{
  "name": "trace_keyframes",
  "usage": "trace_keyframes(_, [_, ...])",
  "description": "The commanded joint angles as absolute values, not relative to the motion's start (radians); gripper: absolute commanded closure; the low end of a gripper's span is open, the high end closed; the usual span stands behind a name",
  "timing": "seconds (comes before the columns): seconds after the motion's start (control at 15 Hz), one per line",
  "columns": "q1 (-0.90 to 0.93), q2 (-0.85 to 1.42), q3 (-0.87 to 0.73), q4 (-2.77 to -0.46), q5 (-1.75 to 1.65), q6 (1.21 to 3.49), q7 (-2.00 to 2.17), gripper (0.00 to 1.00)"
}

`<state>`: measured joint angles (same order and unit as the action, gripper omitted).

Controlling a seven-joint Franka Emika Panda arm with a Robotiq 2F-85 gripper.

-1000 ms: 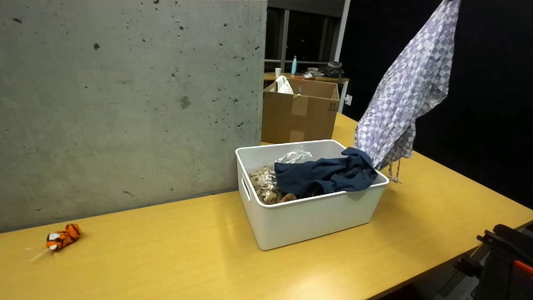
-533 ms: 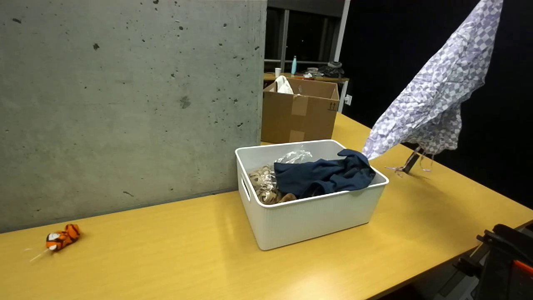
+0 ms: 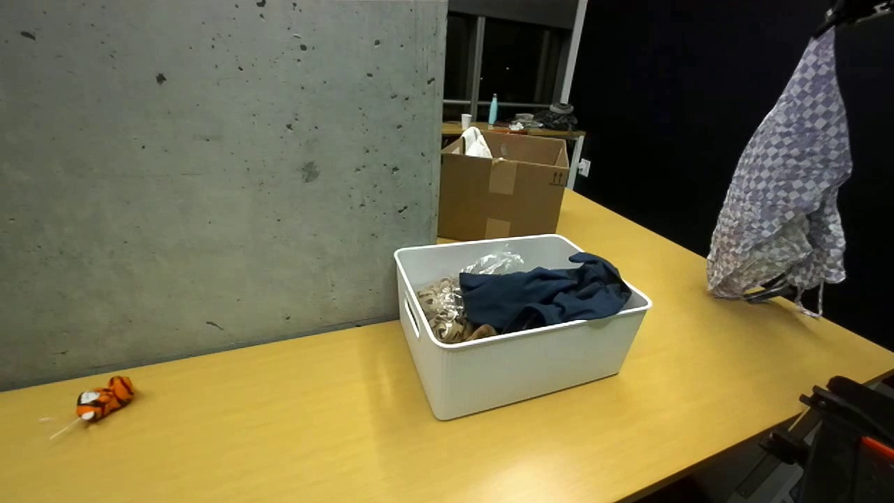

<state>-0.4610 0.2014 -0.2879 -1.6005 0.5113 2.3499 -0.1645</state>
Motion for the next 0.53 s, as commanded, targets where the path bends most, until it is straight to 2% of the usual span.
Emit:
trace_keyframes(0.0, [-0.392, 0.186, -0.236, -1.708, 0.49, 2.451, -0.187, 1.0])
trace_keyframes(0.47, [-0.36, 0.287, -0.128, -1.895, 0.633, 2.572, -0.334, 1.0])
